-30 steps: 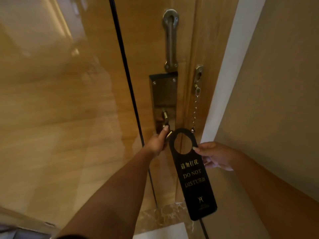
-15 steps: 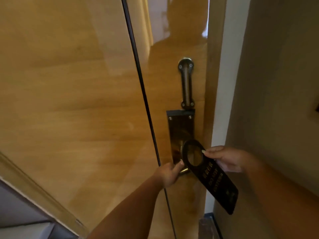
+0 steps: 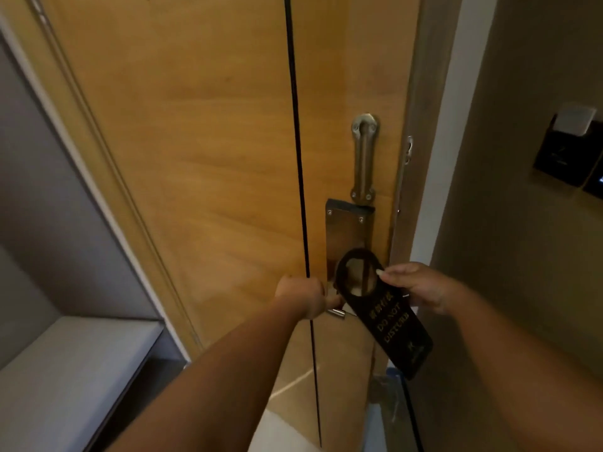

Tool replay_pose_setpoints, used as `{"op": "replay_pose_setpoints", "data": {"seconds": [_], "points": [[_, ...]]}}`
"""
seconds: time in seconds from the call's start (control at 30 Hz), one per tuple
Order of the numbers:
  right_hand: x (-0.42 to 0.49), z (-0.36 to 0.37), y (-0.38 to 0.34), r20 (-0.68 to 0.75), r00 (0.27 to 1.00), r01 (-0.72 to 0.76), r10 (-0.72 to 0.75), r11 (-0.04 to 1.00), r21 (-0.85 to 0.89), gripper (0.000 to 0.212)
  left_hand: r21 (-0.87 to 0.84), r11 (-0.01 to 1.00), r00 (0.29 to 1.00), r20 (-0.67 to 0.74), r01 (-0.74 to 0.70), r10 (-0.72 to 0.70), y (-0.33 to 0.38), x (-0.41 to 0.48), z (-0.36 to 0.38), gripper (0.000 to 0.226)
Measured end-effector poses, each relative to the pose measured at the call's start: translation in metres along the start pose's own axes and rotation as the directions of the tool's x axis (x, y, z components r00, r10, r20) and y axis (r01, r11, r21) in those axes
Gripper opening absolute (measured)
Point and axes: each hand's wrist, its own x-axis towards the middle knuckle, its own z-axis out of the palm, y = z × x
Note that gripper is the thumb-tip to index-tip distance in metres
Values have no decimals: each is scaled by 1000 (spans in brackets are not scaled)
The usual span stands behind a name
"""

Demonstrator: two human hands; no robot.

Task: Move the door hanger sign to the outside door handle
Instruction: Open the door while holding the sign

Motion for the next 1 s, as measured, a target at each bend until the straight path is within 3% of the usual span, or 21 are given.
{"op": "replay_pose_setpoints", "data": {"seconds": [0.13,0.27,0.33,0.4,0.47,0.5,0.6,0.67,0.7,0.83,0.93,1.0], "points": [[-35,46,0,74,997,5,-7,1000,20,36,62,994,996,34,86,-88,-13,-64,2,57],[-62,84,-4,216,976,-8,2,1000,28,27,93,990,986,125,102,-113,-26,-115,-1,55],[-71,98,-8,308,951,-33,12,997,65,26,-34,994,988,121,103,-98,-38,-146,-5,56],[-77,109,-7,388,921,-101,29,981,165,20,-297,947,991,90,124,-102,-53,-177,-9,39],[-76,117,-3,434,900,-172,31,941,291,18,-559,807,982,104,190,-159,-68,-201,-15,21],[-73,122,-2,445,895,-193,31,927,323,18,-634,740,974,126,225,-188,-74,-212,-17,23],[-61,145,-2,496,868,-208,20,922,328,22,-672,663,941,180,330,-285,-91,-245,-22,40],[-52,165,-4,530,848,-219,15,920,325,18,-648,650,914,213,397,-345,-106,-264,-21,44],[-45,175,-4,544,839,-230,18,918,324,25,-627,659,905,210,415,-370,-115,-275,-21,44],[-19,216,-12,625,781,-247,11,924,293,19,-638,638,869,105,432,-483,-139,-323,-20,37],[0,251,-15,667,745,-200,-19,947,250,46,-738,531,805,27,416,-592,-151,-356,-17,36],[9,274,-18,680,733,-197,-23,950,244,48,-779,481,768,0,402,-641,-156,-373,-17,39]]}}
